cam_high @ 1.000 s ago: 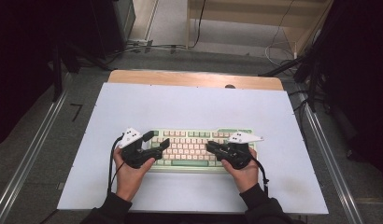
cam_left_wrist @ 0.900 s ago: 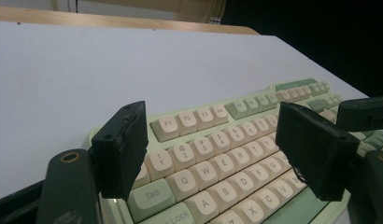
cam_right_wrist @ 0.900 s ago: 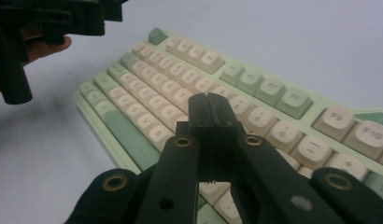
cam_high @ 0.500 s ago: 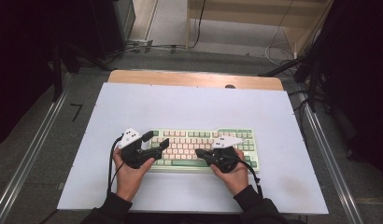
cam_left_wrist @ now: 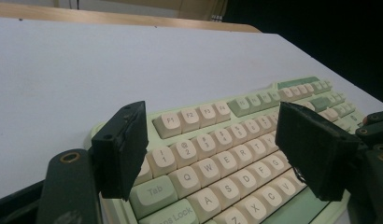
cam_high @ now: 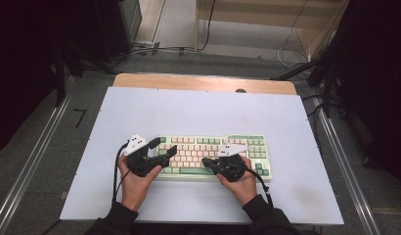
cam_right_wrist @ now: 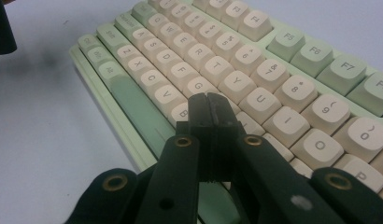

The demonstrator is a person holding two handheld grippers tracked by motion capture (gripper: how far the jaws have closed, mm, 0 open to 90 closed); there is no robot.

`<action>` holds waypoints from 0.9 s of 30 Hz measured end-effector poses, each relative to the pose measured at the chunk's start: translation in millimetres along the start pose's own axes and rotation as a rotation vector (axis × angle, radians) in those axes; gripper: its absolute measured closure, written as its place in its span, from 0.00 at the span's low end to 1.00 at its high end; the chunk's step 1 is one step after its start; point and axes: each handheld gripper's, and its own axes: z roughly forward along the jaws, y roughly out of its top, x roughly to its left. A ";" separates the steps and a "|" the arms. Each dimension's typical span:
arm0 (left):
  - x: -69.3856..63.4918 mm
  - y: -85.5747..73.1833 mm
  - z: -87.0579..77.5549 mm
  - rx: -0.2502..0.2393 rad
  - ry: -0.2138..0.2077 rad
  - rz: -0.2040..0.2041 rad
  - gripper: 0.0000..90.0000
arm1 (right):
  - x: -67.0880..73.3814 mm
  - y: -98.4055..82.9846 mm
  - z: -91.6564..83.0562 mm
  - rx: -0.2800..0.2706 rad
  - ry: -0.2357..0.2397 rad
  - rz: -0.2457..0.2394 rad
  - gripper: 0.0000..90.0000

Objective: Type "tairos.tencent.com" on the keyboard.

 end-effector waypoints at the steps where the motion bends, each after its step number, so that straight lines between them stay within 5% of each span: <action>1: -0.1 0.0 0.0 0.000 0.001 -0.001 0.28 | 0.0 0.0 0.3 0.002 0.001 0.000 0.97; 27: 0.3 -0.5 0.4 0.008 -0.003 -0.005 0.28 | 1.2 -1.4 4.6 0.019 -0.007 -0.008 0.97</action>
